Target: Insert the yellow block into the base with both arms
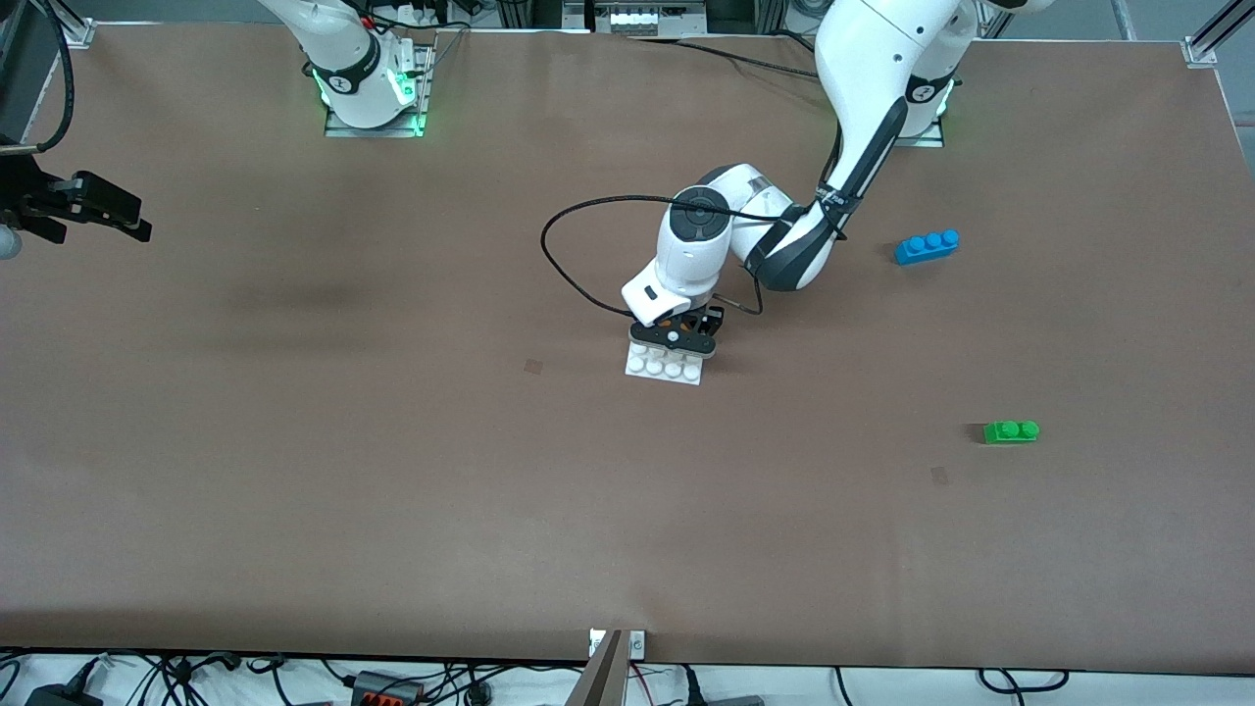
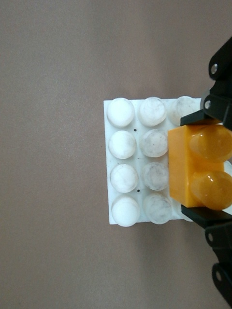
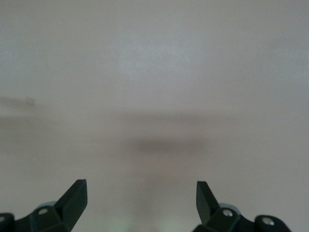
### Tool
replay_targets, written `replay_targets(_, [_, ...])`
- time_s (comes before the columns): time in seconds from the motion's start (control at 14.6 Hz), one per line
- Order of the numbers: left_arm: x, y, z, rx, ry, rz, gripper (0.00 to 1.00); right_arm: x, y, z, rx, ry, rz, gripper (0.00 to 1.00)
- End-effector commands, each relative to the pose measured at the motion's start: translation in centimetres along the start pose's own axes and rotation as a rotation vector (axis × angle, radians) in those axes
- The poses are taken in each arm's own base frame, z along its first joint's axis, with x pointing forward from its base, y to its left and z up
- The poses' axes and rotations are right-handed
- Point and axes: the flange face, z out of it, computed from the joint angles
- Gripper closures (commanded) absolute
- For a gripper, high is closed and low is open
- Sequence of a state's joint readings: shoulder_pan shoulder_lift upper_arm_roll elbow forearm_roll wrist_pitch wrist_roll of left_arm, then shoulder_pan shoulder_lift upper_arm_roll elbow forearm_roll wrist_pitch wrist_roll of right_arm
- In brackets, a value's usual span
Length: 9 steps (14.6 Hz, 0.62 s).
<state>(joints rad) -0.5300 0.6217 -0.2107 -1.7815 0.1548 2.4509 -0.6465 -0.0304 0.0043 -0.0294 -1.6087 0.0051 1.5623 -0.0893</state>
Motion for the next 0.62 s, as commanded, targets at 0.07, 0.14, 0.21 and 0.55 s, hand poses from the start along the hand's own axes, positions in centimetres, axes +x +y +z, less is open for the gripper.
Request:
replay_targets(0.07, [0.17,0.34,1.06,0.009,0.013,0.003,0.40,0.09,-0.13,-0.40,-0.005,0.009,0.000,0.00])
replay_targets(0.14, [0.11,0.41,1.07,0.009,0.012,0.003,0.40,0.09,-0.13,-0.40,-0.005,0.009,0.000,0.00])
replay_targets(0.21, [0.03,0.46,1.17,0.010,0.009,0.002,0.40,0.10,-0.21,-0.40,-0.005,0.009,-0.001,0.00])
replay_targets(0.55, [-0.33,0.81,1.26,0.011,0.001,-0.035,0.40,0.04,-0.44,-0.52,-0.008,0.009,-0.006,0.00])
